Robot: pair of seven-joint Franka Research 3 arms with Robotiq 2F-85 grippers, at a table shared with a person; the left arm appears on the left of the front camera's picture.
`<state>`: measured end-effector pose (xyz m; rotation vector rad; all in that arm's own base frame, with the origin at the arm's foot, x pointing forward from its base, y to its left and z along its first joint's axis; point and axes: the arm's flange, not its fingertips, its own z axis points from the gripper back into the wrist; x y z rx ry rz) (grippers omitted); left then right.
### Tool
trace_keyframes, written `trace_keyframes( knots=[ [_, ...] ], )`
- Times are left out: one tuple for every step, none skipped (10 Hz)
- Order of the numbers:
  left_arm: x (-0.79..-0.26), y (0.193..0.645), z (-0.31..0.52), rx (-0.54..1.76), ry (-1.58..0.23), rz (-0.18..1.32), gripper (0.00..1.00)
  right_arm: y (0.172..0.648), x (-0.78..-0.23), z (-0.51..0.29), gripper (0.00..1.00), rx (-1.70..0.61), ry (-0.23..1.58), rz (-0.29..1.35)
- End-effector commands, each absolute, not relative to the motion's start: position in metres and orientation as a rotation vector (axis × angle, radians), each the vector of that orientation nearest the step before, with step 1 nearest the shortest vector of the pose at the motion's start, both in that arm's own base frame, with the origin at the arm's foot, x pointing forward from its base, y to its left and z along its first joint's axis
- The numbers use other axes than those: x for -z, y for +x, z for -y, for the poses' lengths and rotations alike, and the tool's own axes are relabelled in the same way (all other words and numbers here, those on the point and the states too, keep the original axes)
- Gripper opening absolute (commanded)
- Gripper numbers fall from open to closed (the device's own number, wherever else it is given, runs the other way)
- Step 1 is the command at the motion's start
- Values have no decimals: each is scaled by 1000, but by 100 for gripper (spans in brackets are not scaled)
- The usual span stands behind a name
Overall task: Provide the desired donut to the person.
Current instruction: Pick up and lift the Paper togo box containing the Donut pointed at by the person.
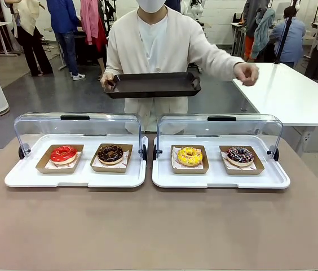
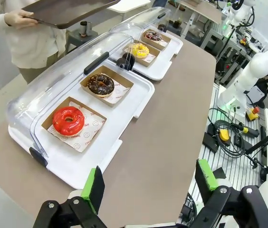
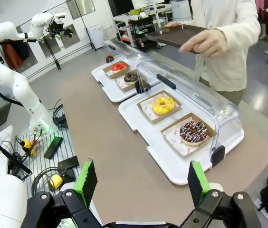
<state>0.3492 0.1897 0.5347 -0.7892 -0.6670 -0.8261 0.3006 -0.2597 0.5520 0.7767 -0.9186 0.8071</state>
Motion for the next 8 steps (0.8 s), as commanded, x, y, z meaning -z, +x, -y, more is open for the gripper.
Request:
trace_keyframes(
  knots=[
    [-536, 350, -190, 831, -799, 680, 100, 303, -551, 261, 100, -818, 787, 941],
    [-536, 350, -190, 831, -799, 680, 100, 303, -551, 261, 100, -818, 787, 941],
    [-536, 350, -190, 831, -799, 680, 100, 303, -551, 261, 100, -818, 787, 941],
    [-536, 350, -190, 831, -799, 680, 100, 303, -551, 261, 100, -818, 787, 941],
    [-536, 350, -190, 831, -799, 680, 100, 303, -551, 261, 100, -818, 787, 941],
    [-536, 350, -190, 831, -799, 680, 100, 303, -551, 261, 100, -818, 787, 941],
    [-536, 350, -190, 831, -799, 680, 100, 303, -551, 261, 100, -818, 787, 941],
    [-536, 350, -190, 831, -799, 680, 100, 303, -551, 261, 100, -818, 787, 941]
  ],
)
